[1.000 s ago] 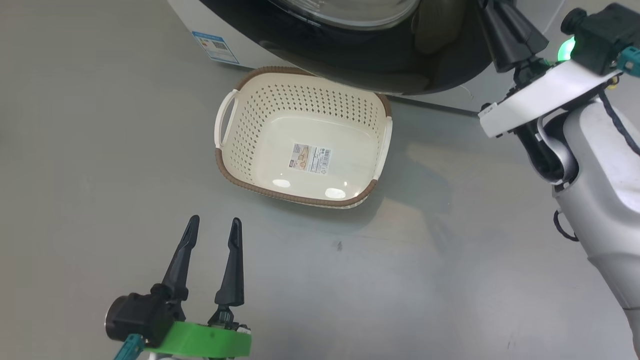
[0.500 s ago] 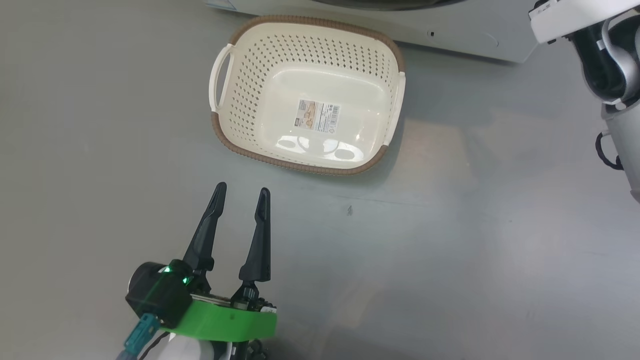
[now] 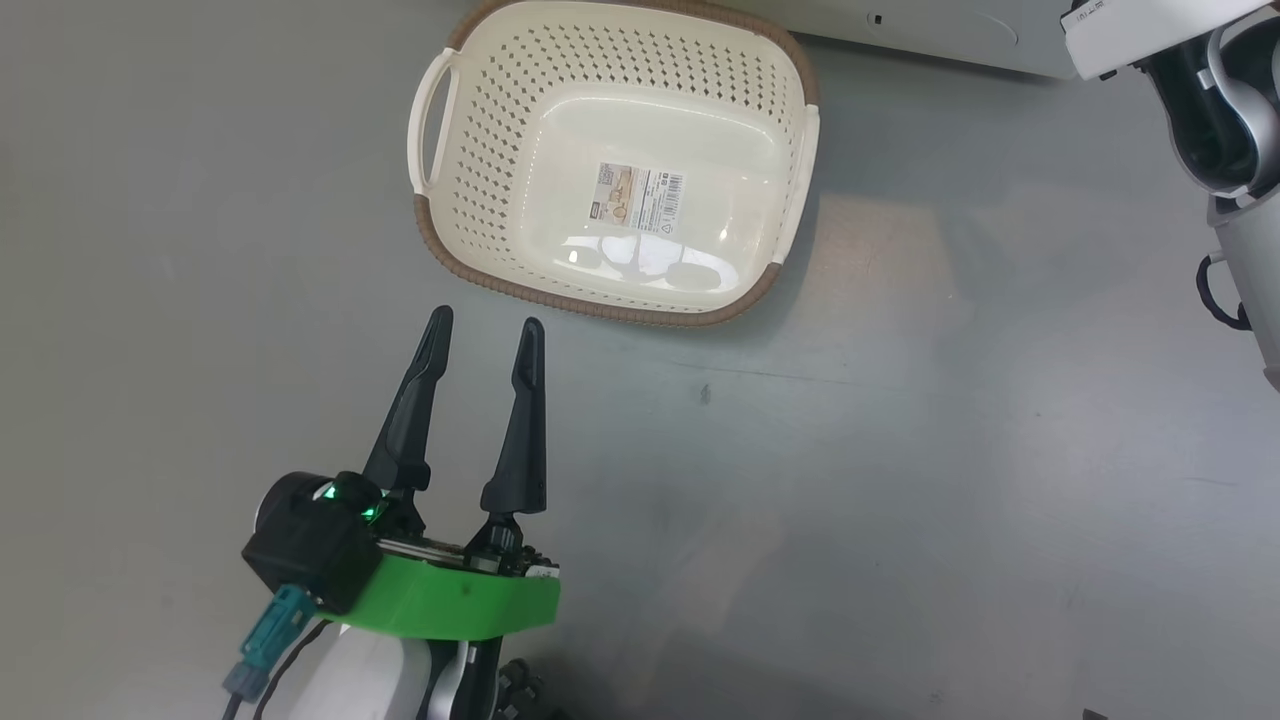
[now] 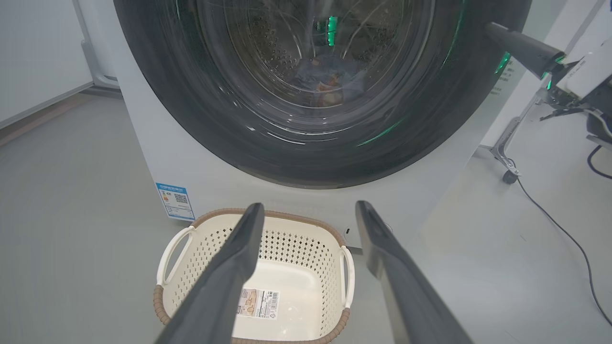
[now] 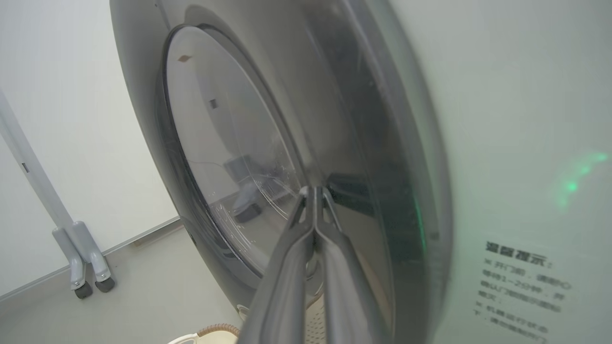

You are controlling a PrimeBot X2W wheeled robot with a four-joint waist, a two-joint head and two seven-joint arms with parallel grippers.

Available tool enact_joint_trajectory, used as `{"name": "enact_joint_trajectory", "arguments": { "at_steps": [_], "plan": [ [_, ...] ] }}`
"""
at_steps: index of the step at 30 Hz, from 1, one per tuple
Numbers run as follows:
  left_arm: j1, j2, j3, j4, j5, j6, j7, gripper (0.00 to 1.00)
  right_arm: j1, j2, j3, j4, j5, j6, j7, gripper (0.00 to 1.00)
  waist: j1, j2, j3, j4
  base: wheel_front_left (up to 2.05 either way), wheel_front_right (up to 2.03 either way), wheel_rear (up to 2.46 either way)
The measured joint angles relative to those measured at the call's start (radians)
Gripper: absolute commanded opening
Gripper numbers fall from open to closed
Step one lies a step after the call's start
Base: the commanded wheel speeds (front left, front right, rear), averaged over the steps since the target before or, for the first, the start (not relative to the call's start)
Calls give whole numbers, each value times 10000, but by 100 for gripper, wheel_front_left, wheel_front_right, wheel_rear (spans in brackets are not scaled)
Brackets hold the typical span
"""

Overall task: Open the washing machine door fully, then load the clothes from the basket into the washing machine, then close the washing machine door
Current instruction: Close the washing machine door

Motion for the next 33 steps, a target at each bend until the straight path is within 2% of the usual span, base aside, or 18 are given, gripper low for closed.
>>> {"name": "enact_joint_trajectory", "arguments": {
  "at_steps": [7, 14, 33],
  "plan": [
    [-24, -2, 125, 219, 8, 44, 0, 100, 176, 38, 136, 380, 63, 81, -268, 0, 0, 0, -189, -113, 0, 0, 0],
    [-33, -4, 702, 541, 42, 92, 0, 100, 1592, 188, 593, 995, 303, 98, -541, 0, 0, 0, -796, -287, 0, 0, 0],
    [685, 0, 1883, 1419, 909, 102, 0, 100, 3948, 834, 1055, 1879, 744, 182, -702, 0, -1, 0, -2563, -1231, 0, 0, 0]
  ]
}}
